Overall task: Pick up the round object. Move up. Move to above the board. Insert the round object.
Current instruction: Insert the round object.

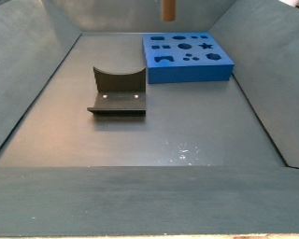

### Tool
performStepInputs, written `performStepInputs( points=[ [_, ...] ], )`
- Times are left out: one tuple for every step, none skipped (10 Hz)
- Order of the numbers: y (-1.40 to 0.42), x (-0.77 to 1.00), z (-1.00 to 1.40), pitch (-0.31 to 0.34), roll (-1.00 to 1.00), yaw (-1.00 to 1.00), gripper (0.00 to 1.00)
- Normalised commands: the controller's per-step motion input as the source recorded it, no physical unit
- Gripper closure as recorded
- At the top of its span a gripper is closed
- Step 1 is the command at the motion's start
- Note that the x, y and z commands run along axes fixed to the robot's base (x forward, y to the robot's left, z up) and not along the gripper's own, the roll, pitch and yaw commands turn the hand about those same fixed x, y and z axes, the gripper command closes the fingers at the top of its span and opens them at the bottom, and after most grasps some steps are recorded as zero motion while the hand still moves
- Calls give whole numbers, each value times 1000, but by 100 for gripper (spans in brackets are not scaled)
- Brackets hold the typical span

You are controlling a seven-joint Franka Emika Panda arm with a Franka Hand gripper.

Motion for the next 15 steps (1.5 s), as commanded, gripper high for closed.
performStepInputs(
  points=[
    [49, -86, 0, 0, 0, 0, 100],
    [431, -423, -100, 0, 0, 0, 100],
    [611, -494, -160, 134, 26, 0, 100],
    [437, -491, -200, 51, 57, 0, 100],
    [77, 0, 0, 89, 0, 0, 100],
    [0, 0, 0, 20, 0, 0, 100],
    [-134, -283, -643, -100, 411, 0, 100],
    [-129, -51, -351, 0, 271, -34, 100],
    [0, 0, -34, 0, 0, 0, 100],
    [186, 23, -451, 0, -217, -97, 100],
    [117, 0, -540, 0, -309, -134, 100],
    [0, 14, -23, 0, 0, 0, 100],
    [0, 0, -663, -197, -426, -271, 100],
    [0, 0, -143, -23, -274, -171, 100],
    [0, 0, -51, 0, 0, 0, 100]
  ],
)
